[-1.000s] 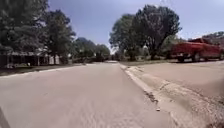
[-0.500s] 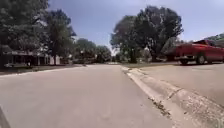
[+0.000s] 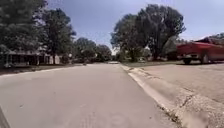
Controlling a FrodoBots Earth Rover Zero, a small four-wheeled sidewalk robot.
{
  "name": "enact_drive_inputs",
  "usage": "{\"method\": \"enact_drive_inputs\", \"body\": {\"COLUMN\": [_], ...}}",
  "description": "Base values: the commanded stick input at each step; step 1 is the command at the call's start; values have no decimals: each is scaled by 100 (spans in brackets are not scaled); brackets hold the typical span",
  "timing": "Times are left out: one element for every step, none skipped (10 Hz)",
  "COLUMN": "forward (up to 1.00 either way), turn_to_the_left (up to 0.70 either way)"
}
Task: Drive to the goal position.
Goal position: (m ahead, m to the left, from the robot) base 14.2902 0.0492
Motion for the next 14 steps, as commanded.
{"method": "enact_drive_inputs", "body": {"forward": [70,70,70,70,70,70,70,70,70,70,70,70,70,70], "turn_to_the_left": [0,0,0,0,0,0,0,0,0,0,0,0,0,0]}}
